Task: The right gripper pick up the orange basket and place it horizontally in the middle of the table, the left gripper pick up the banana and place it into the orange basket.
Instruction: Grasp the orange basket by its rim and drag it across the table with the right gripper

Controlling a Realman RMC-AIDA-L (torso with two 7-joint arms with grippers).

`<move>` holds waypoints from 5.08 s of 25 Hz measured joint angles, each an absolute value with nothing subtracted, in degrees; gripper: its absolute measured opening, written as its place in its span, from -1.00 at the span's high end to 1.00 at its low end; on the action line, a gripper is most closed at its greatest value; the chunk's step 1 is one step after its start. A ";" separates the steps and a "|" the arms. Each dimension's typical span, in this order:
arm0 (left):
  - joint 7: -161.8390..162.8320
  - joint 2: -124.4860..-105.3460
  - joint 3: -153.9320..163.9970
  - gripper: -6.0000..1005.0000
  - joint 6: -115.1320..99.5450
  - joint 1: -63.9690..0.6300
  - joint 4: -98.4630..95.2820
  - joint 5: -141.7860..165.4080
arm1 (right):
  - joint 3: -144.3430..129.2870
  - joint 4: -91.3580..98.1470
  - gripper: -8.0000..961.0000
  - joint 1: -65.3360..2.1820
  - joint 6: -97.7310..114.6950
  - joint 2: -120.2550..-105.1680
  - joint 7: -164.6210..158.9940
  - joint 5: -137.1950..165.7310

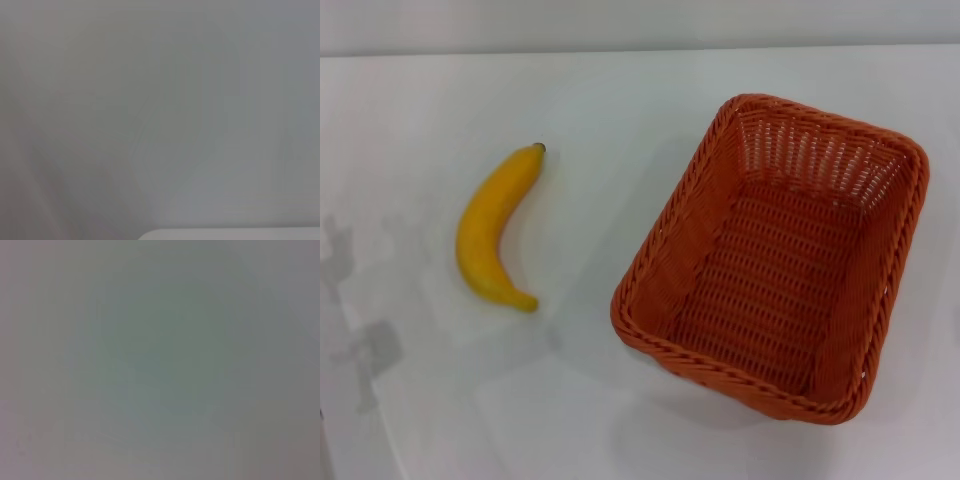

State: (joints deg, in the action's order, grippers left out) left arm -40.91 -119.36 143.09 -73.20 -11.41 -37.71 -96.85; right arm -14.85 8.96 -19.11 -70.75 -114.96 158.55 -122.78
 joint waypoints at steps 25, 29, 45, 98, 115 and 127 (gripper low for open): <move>-40.87 -119.36 143.09 -0.76 -73.12 -11.69 -37.70 -96.41 | -14.85 8.96 -0.70 -18.90 -71.02 -114.94 157.85 -122.78; -40.88 -119.36 143.09 -0.76 -73.12 -11.74 -37.70 -96.40 | -15.10 11.03 -0.70 -19.26 -71.02 -114.79 150.35 -122.59; -40.81 -119.36 143.18 -0.76 -72.48 -12.64 -37.71 -96.14 | -39.95 31.74 -0.70 -20.22 -75.51 -105.77 98.44 -116.42; -44.93 -119.76 143.89 -0.76 -69.22 -16.46 -37.04 -96.18 | -49.29 53.44 -0.70 -52.65 -84.37 -112.17 65.44 -37.39; -45.44 -119.80 143.97 -0.76 -71.33 -15.90 -37.37 -96.82 | -51.85 49.99 -0.70 -52.88 -76.40 -114.69 64.58 -28.86; -45.44 -119.80 143.97 -0.76 -71.46 -15.82 -37.35 -96.62 | -59.97 48.20 -0.62 -52.15 -72.91 -114.86 62.33 -28.23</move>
State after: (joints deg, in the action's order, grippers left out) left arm -45.44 -119.80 143.97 -71.46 -15.82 -37.35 -96.62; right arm -59.98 48.20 -52.15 -72.91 -114.86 62.33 -28.23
